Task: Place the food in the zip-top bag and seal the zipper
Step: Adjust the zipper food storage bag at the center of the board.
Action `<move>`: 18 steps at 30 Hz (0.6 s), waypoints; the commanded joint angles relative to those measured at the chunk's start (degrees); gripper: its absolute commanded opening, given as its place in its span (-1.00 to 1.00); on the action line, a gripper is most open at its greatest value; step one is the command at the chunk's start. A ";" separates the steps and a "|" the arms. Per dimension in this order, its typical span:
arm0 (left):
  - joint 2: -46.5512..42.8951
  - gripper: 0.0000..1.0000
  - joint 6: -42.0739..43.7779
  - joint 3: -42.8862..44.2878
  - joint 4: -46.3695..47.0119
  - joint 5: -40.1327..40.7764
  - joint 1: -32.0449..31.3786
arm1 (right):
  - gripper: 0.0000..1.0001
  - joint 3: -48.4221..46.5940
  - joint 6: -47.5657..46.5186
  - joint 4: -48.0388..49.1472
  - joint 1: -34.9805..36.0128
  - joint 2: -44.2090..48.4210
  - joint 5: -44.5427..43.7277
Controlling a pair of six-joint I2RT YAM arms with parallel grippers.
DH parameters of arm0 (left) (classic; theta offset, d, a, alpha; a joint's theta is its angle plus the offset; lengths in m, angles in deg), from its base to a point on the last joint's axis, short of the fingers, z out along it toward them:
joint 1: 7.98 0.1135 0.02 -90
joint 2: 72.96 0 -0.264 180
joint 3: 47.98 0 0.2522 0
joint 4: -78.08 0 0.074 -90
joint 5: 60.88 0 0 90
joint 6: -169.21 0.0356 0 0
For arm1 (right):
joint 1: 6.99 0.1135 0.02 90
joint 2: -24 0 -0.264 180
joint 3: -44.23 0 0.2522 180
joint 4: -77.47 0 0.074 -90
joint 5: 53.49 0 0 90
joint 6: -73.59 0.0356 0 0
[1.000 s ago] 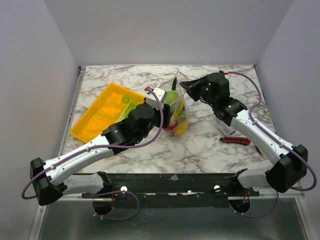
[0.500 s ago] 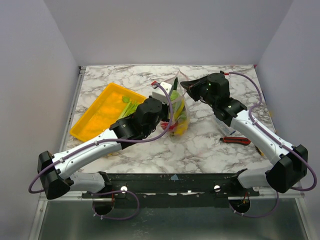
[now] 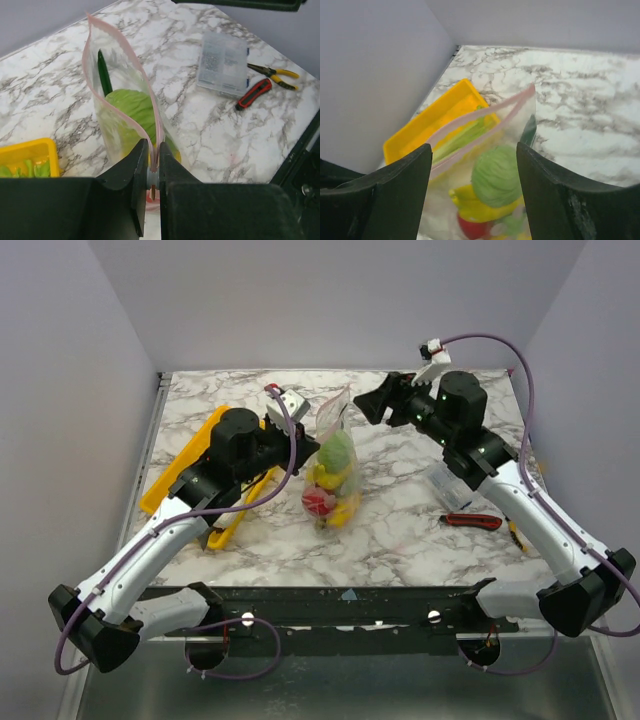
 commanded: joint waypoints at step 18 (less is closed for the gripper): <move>-0.09 -1.00 18.95 10.17 -17.51 -36.50 7.21 | 0.77 -8.09 -60.06 -16.32 -0.26 0.01 62.83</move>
